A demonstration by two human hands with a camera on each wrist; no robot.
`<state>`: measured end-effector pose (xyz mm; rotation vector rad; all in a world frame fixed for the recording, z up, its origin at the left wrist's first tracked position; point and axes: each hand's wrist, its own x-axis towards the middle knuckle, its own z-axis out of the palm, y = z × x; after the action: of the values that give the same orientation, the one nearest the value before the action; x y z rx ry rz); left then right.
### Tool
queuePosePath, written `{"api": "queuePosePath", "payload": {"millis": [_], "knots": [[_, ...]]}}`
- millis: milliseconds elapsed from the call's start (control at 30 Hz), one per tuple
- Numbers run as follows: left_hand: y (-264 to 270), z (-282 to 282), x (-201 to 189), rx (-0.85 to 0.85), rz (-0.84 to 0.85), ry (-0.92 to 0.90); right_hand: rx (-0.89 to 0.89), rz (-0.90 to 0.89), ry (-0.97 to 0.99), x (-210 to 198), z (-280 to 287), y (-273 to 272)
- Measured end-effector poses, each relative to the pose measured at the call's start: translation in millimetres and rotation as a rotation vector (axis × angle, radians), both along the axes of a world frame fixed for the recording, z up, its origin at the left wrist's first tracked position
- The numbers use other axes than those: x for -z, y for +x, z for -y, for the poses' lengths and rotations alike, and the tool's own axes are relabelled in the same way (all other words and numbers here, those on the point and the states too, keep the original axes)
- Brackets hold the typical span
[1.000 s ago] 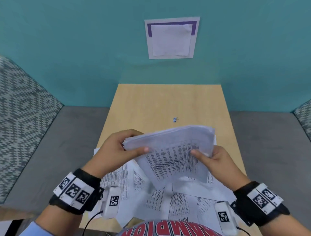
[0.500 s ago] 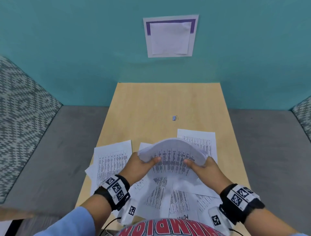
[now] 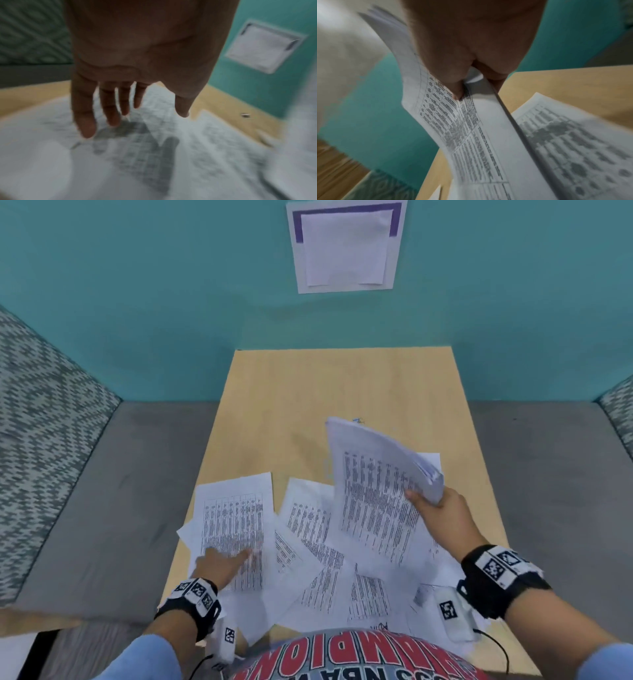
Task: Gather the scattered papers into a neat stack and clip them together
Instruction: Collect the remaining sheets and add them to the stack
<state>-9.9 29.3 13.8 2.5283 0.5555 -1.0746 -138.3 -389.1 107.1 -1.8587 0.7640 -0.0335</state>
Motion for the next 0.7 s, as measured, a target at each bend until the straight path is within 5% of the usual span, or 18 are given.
{"api": "queuePosePath", "payload": {"millis": [133, 333, 700], "knots": [[7, -69, 65, -0.098, 0.045, 0.204, 0.194, -0.047, 0.099, 11, 38, -39], [7, -23, 42, 0.060, 0.108, 0.395, 0.374, -0.132, 0.163, 35, 59, -103], [-1, 3, 37, 0.059, 0.227, 0.122, 0.415, -0.208, 0.228, 67, 67, -128]]}}
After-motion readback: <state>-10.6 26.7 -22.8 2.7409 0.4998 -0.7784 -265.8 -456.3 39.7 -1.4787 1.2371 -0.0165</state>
